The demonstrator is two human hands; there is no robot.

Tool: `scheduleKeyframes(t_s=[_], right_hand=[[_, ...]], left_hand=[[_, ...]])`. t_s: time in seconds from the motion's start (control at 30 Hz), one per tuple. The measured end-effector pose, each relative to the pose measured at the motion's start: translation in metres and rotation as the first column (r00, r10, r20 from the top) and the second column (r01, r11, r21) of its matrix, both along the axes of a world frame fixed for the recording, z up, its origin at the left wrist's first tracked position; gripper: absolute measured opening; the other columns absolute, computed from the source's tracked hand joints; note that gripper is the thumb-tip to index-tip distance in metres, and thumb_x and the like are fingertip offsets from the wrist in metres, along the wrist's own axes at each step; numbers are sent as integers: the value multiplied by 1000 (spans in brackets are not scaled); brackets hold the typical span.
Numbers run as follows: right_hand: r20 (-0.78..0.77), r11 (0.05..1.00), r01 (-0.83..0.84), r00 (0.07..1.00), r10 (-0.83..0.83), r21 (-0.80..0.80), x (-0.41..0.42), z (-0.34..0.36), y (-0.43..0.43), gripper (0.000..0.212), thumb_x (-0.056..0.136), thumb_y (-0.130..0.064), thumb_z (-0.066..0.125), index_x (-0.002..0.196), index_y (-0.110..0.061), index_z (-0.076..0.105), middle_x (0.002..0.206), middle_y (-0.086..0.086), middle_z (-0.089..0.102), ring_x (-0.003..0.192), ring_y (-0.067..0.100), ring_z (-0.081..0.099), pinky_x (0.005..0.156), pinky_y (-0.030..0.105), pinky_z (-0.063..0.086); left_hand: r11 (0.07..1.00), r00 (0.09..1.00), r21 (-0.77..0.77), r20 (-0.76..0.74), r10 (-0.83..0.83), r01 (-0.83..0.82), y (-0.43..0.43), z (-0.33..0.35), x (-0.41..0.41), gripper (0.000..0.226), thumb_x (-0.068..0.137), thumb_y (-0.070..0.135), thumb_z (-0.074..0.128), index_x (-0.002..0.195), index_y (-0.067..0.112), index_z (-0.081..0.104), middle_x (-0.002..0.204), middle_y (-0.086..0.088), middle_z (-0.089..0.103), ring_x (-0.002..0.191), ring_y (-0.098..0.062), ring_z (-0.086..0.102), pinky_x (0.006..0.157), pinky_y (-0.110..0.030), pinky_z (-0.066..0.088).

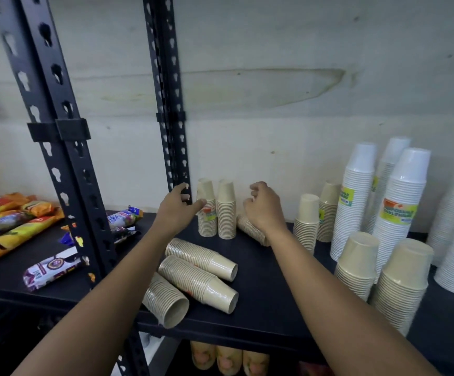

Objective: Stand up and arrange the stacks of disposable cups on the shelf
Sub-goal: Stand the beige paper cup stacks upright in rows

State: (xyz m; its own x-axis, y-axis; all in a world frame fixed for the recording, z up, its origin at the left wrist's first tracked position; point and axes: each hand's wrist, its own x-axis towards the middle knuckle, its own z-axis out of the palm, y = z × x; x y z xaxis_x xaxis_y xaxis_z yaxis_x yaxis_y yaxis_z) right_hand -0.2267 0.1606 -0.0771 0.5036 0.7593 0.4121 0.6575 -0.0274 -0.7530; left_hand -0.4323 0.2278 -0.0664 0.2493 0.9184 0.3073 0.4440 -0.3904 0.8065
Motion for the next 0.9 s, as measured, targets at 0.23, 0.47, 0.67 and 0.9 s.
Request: scheduleKeyframes(t_s=[0.23, 0.47, 0.67, 0.9], right_hand=[[224, 914, 86, 975, 5, -396, 11, -7, -1, 50, 96, -14, 52, 145, -9, 44, 145, 18, 46, 131, 35, 49, 104, 39, 44], [354, 817, 143, 932, 79, -559, 5, -7, -5, 44, 94, -30, 61, 130, -5, 57, 135, 18, 59, 121, 37, 59, 87, 33, 48], [379, 794, 150, 919, 107, -589, -2, -8, -7, 39, 92, -30, 66, 121, -5, 62, 128, 15, 64, 112, 34, 65, 74, 30, 44], [392, 768, 190, 916, 85, -611, 2, -6, -13, 39, 88, -15, 69, 125, -5, 62, 130, 14, 62, 112, 33, 66, 77, 31, 51]], left_hand=[[999, 990, 8, -135, -40, 42, -37, -4, -28, 67, 90, 44, 74, 147, 18, 50, 132, -3, 60, 112, -12, 54, 90, -29, 42], [995, 921, -71, -377, -94, 72, -46, -29, -48, 47, 86, 50, 75, 125, 26, 67, 128, 3, 65, 118, -15, 61, 103, -35, 48], [995, 891, -16, -444, -94, 97, -60, -35, -53, 43, 86, 48, 76, 124, 29, 68, 128, -2, 46, 120, -20, 51, 106, -35, 40], [997, 884, 6, -463, -68, 80, -62, -37, -48, 43, 85, 44, 79, 123, 29, 68, 122, 1, 41, 121, -21, 51, 103, -32, 39]])
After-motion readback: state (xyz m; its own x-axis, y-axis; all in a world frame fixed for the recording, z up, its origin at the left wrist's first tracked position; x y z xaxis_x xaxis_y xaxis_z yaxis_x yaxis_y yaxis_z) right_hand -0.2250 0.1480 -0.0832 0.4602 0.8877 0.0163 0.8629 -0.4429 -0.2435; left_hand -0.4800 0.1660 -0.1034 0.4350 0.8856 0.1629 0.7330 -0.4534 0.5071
